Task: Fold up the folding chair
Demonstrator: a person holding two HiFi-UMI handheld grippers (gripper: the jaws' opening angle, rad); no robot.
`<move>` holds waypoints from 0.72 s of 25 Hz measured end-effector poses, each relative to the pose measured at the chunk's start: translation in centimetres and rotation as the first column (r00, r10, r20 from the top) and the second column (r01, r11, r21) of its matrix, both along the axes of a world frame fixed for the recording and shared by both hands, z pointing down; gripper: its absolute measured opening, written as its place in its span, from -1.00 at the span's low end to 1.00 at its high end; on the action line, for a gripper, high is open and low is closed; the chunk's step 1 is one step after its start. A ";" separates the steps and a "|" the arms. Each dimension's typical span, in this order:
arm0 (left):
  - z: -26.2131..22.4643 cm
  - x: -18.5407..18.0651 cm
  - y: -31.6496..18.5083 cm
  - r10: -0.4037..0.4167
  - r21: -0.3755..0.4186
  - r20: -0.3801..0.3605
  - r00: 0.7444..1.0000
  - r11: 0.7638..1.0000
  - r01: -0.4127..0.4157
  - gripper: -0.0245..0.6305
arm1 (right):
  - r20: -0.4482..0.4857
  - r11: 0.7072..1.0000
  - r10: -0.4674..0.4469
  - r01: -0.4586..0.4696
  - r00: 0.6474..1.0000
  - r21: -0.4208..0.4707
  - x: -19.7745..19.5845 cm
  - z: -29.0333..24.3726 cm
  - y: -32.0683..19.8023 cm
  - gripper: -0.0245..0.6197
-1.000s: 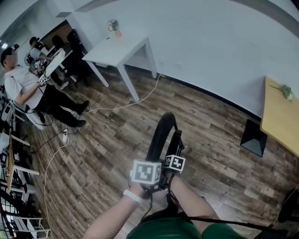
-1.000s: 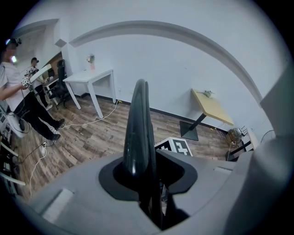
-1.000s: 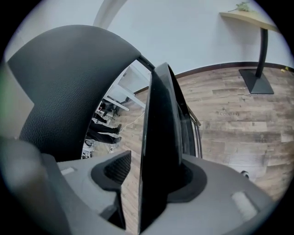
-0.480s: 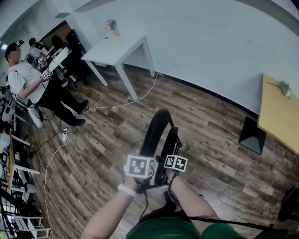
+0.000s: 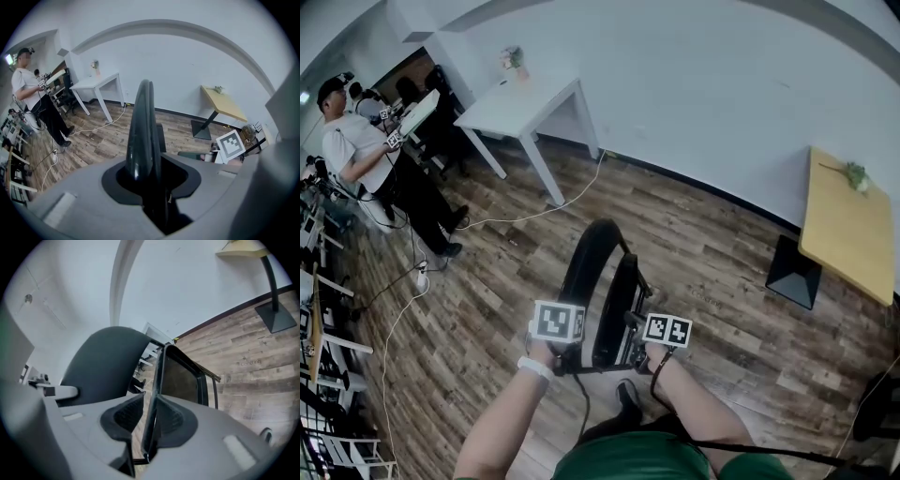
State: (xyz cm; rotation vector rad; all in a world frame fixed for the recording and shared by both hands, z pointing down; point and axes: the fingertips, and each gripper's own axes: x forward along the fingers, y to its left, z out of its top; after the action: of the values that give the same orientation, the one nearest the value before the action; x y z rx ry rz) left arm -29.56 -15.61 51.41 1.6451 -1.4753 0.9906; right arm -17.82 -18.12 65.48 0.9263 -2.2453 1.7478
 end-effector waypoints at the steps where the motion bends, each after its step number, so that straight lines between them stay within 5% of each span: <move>1: 0.0 0.0 0.0 0.001 -0.001 -0.013 1.000 1.000 -0.001 -0.59 | 0.015 1.000 -0.006 0.005 1.000 0.028 0.9 -1.0 -0.1 -0.64; 7: -0.3 0.1 0.2 0.004 0.001 -0.061 0.998 1.000 -0.004 -0.64 | 0.058 0.975 -0.029 0.015 0.998 0.222 7.1 -8.2 -0.1 -0.86; 18: -0.7 0.8 0.4 -0.007 0.001 -0.087 0.996 1.000 0.007 -0.65 | 0.017 0.841 -0.001 -0.008 1.000 0.541 15.4 -18.6 1.5 -0.89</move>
State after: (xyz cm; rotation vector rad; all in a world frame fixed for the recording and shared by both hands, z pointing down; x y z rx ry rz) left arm -28.79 -15.26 50.67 1.6618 -1.4236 0.9031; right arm -2.42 -16.62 46.89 1.0006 -2.8123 1.1167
